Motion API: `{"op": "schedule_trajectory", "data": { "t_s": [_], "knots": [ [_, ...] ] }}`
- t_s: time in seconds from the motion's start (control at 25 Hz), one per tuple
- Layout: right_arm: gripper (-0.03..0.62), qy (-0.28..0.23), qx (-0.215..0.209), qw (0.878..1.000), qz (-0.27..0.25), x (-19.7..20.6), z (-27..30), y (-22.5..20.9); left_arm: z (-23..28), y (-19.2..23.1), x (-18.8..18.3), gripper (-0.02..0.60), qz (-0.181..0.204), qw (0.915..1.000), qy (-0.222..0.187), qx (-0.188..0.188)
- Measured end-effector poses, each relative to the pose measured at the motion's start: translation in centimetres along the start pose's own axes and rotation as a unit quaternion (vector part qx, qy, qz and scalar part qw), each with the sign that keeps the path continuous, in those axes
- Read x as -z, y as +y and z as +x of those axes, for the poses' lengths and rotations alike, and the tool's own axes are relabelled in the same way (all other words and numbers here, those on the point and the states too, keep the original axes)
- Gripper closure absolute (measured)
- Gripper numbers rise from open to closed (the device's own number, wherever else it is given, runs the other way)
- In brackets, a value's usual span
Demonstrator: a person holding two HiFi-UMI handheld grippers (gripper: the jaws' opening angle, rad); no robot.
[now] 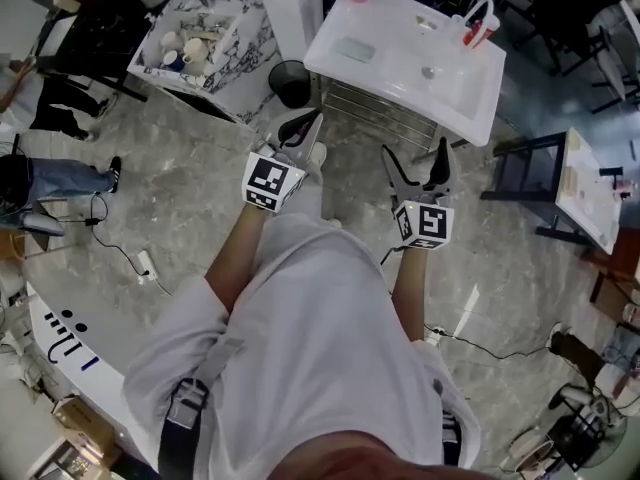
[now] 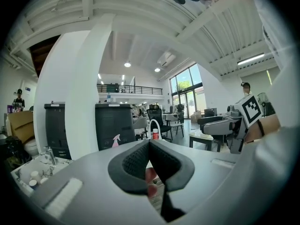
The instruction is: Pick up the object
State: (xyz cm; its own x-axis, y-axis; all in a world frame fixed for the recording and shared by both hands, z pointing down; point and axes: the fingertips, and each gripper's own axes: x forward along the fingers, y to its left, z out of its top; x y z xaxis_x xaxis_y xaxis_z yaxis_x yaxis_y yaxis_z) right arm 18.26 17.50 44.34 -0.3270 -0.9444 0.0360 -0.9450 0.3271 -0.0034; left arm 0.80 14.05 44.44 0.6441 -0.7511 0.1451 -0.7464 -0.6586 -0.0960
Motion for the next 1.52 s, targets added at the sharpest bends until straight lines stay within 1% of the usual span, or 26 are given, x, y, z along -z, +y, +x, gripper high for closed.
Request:
{"op": "schedule_trajectory", "data": {
  "t_s": [0.12,0.2,0.44,0.56,0.76,0.88,1.04,1.2,1.4,1.52],
  "knots": [
    [0.082,0.007,0.003,1.0,0.0,0.2,2.8,-0.6,2.6,2.5,0.2,0.584,-0.006,0.9999,-0.006,0.005],
    [0.085,0.013,0.005,1.0,0.0,0.4,5.4,-1.0,4.7,4.8,0.2,0.584,-0.012,0.9999,-0.009,0.007],
    [0.091,0.043,0.012,0.999,0.002,0.9,14.8,-1.6,10.2,14.1,1.6,0.584,-0.039,0.9992,0.001,-0.002],
    [0.098,0.061,0.023,0.998,0.007,1.2,19.5,-2.6,13.4,17.6,2.0,0.584,-0.051,0.9987,0.005,0.011],
    [0.1,0.093,0.031,0.995,0.007,2.6,26.8,-3.5,17.9,22.2,3.2,0.584,-0.05,0.9977,0.017,0.041],
    [0.102,0.116,0.027,0.993,-0.003,3.7,30.7,-3.5,20.1,24.3,3.6,0.584,-0.049,0.9969,0.022,0.056],
    [0.102,0.15,0.007,0.989,-0.008,5.7,33.9,-3.5,22.2,26.3,4.2,0.584,-0.066,0.996,0.026,0.054],
    [0.102,0.182,-0.015,0.983,-0.013,8.0,35.9,-3.8,23.6,27.4,5.1,0.584,-0.072,0.9955,0.032,0.054],
    [0.102,0.207,-0.037,0.978,-0.008,10.7,37.9,-4.9,24.4,28.6,5.4,0.584,-0.076,0.9959,0.034,0.037],
    [0.102,0.227,-0.062,0.972,-0.017,12.3,38.7,-5.2,24.4,29.0,5.4,0.584,-0.079,0.9958,0.039,0.022]
  ]
}}
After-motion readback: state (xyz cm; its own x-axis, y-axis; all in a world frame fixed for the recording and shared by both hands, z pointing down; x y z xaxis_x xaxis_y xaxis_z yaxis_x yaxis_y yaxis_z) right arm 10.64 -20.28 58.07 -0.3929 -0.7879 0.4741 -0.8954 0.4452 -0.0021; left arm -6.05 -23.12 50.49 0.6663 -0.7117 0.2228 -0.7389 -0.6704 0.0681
